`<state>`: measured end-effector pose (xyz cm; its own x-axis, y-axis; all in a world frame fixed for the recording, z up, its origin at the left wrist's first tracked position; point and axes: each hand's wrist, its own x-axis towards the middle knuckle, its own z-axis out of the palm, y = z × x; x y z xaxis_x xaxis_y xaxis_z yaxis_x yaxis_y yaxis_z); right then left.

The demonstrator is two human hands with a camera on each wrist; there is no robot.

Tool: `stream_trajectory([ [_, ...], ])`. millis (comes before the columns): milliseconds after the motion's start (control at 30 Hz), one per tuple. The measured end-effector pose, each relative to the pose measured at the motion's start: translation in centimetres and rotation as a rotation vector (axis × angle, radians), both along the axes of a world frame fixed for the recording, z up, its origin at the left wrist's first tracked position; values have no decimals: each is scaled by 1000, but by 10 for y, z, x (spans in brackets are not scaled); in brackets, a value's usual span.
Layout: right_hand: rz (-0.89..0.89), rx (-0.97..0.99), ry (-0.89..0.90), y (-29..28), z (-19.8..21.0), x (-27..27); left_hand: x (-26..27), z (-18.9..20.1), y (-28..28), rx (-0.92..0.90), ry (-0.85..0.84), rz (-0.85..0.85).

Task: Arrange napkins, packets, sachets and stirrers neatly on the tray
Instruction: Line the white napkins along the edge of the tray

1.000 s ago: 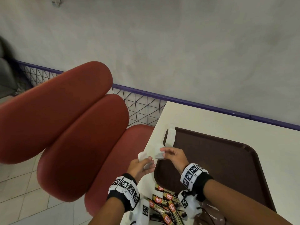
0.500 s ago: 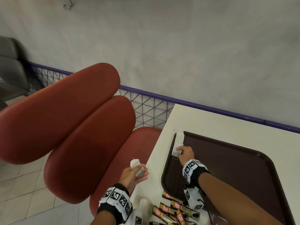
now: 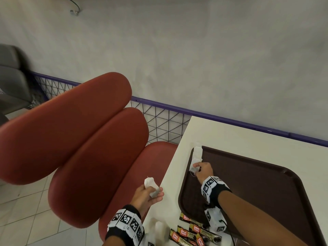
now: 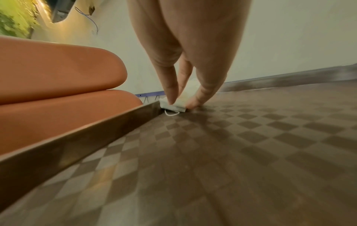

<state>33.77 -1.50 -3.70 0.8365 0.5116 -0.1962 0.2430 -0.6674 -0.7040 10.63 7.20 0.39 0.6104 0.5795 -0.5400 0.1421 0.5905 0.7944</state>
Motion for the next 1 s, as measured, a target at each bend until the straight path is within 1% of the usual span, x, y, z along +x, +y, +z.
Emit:
stream_trajectory([
  [167, -32, 41, -53, -12, 18, -15, 6, 5, -2, 36, 3, 29],
  [267, -8, 147, -29, -16, 36, -29, 10, 12, -7, 39, -6, 53],
  [367, 112, 285, 146, -19, 49, -47, 15, 15, -11, 47, 21, 66],
  [433, 231, 309, 240, -21, 55, -60, 18, 17, -13, 64, 52, 44],
  [533, 357, 330, 313, -24, 61, -76, 20, 21, -19, 87, 65, -21],
  [667, 445, 390, 377, -32, 61, -86, 21, 27, -26, 89, 80, -133],
  [733, 430, 393, 401, -37, 56, -84, 22, 27, -28, 95, 96, -169],
  [800, 371, 390, 376, -41, 52, -79, 22, 29, -31, 98, 102, -183],
  [900, 176, 391, 309, -45, 43, -63, 20, 30, -31, 114, 118, -167],
  [1000, -33, 340, 260, -41, 30, -43, 11, 28, -24, 120, 115, -152],
])
